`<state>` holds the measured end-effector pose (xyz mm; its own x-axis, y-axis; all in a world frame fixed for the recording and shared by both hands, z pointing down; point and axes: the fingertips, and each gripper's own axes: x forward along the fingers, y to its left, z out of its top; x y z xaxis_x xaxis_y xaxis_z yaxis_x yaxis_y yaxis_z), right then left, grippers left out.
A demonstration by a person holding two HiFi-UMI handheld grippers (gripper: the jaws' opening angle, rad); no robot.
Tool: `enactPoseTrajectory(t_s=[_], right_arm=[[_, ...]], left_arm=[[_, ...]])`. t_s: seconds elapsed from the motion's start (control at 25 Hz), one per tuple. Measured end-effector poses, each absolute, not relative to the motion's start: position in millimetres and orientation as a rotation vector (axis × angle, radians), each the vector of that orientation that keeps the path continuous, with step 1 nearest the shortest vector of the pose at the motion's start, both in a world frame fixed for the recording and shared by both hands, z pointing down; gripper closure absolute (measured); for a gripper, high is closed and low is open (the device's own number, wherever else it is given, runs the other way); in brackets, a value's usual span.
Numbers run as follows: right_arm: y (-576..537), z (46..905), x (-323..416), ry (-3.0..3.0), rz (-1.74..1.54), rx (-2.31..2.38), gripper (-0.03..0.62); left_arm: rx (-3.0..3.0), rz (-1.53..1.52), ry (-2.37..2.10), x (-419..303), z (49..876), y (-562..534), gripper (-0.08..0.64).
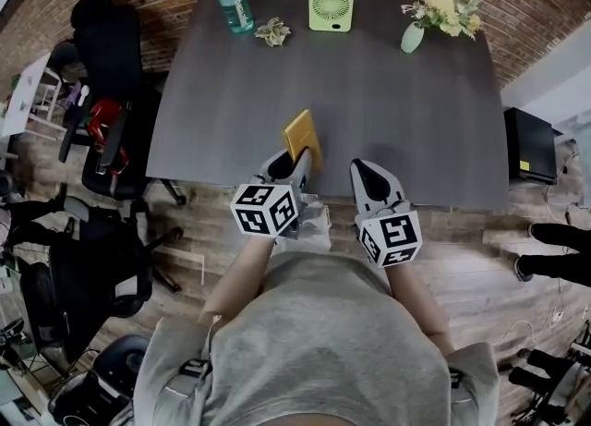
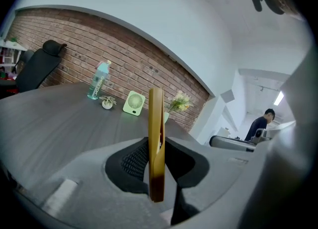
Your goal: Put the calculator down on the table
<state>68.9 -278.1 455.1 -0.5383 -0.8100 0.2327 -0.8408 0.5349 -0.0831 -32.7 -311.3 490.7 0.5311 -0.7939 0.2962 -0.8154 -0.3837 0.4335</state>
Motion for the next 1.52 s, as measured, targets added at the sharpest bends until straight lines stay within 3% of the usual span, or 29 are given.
enactPoseTrajectory(t_s=[0.76,1.52], right_arm=[[-400.1,473.6,75.7,-2.496,0.358,1.506,0.589],[-440.2,486.9,71.3,-2.474,0.406,1.494,0.589]], left_arm=[[2.14,0.294,-1.07,-8.6,555.9,-433.1,0.476],[2.04,0.403,-0.956,-0.4,593.5,-478.6,0.459]])
